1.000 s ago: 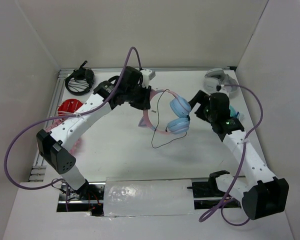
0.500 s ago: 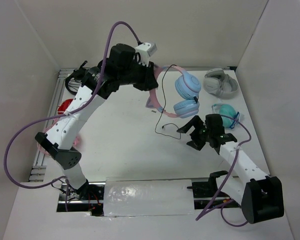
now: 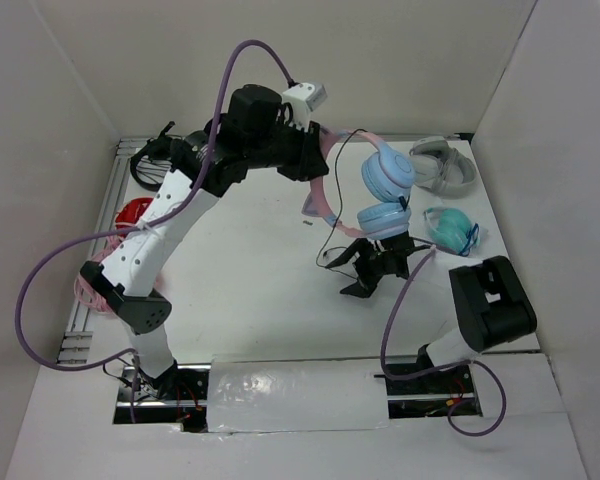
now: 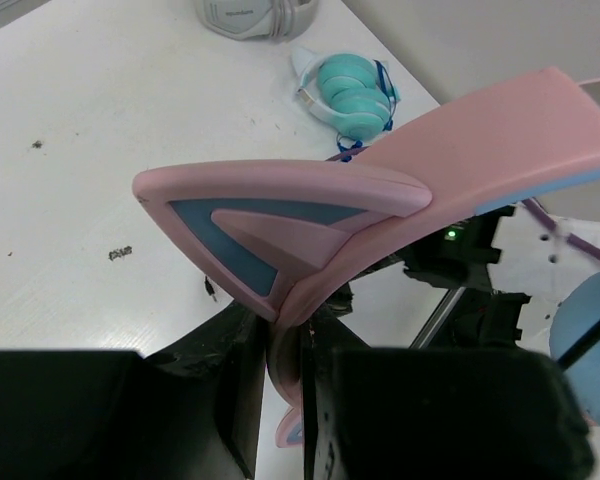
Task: Wrap the headphones
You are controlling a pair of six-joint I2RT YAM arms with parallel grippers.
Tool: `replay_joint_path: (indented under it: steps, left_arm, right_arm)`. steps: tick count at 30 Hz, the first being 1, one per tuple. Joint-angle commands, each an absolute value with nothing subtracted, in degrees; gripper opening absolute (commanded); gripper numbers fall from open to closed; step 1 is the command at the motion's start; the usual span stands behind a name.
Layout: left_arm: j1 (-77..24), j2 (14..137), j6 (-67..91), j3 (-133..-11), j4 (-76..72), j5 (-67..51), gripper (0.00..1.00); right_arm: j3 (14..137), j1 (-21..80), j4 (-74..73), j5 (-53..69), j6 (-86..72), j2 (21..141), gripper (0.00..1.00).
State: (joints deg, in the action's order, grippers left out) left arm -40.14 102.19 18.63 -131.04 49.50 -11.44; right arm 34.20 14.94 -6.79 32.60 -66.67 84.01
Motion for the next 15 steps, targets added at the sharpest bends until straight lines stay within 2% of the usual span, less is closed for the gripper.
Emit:
replay_joint_path:
  steps: [1, 2, 3, 4, 5, 15]
  left_arm:
    - [-40.95, 99.76, 21.97, -133.07, 44.83, -13.44, 0.00]
    - [-41.39, 99.32, 21.80, -132.63, 44.74, -13.80, 0.00]
    - [-41.66, 98.88, 21.62, -132.19, 44.74, -14.67, 0.00]
    - [-41.92, 97.31, 21.01, -130.27, 44.74, -16.59, 0.00]
    - [-42.27, 96.16, 20.40, -128.69, 44.21, -17.57, 0.00]
    - [-48.42, 76.04, 19.77, -97.58, 33.50, -17.58, 0.00]
  right_arm:
    - [37.61, 15.91, -2.20, 37.53, -67.41, 87.79, 0.86]
    - [38.31, 16.00, -1.33, 37.27, -67.67, 89.02, 0.62]
    - [38.76, 16.00, -0.45, 37.44, -67.50, 89.47, 0.48]
    - [40.15, 15.47, -0.27, 37.27, -66.72, 89.65, 0.15]
    - [41.30, 15.03, -0.52, 36.74, -65.93, 89.39, 0.00]
    - [52.89, 7.56, -2.97, 18.74, -54.41, 75.87, 0.00]
